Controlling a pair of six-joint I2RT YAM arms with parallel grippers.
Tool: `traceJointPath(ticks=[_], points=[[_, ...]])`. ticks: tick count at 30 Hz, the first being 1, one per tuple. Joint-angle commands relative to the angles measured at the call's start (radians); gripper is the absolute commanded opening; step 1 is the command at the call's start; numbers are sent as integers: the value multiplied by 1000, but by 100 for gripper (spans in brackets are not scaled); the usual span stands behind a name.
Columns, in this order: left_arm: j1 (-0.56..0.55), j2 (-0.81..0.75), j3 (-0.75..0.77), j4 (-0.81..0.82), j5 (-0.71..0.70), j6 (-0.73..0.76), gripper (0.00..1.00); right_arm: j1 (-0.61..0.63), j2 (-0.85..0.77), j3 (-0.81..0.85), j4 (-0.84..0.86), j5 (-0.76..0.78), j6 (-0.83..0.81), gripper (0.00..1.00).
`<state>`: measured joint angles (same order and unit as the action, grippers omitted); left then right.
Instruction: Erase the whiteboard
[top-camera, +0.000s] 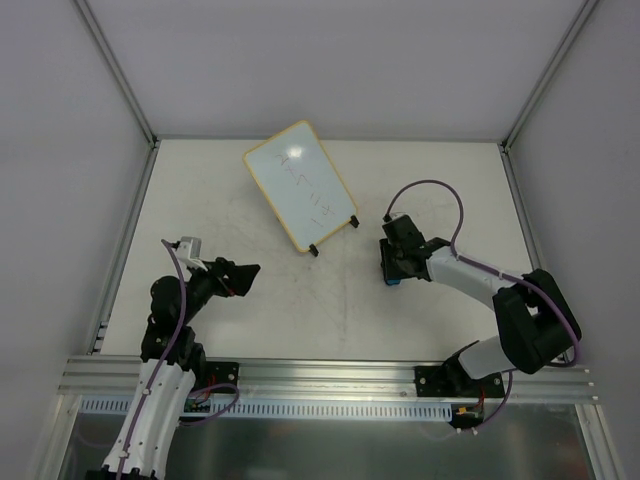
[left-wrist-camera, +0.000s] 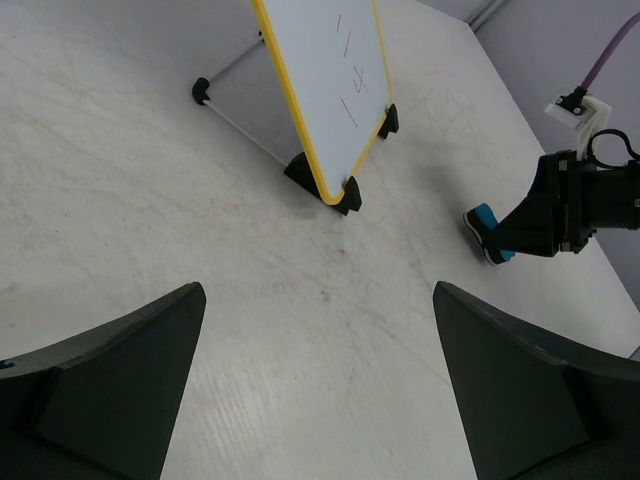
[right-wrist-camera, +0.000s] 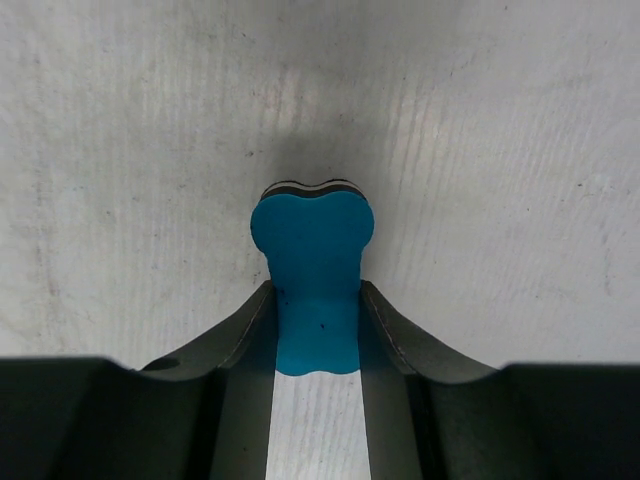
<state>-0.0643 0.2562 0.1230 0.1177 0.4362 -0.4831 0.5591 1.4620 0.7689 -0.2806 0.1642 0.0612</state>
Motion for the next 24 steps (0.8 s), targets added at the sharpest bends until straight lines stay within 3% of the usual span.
traceJointPath(ticks=[1,6,16,24], points=[[3,64,3,155,9,-40,99,4,-71,53,6,-20,-20,2],[3,218,-2,298,-7,-71,99,5,-80,105,4,-54,-29,0],[-8,627,24,769,42,-152,99,10,-42,294,4,-123,-55,0],[-9,991,76,1163,127,-198,90,16,37,405,80,-153,-104,0]])
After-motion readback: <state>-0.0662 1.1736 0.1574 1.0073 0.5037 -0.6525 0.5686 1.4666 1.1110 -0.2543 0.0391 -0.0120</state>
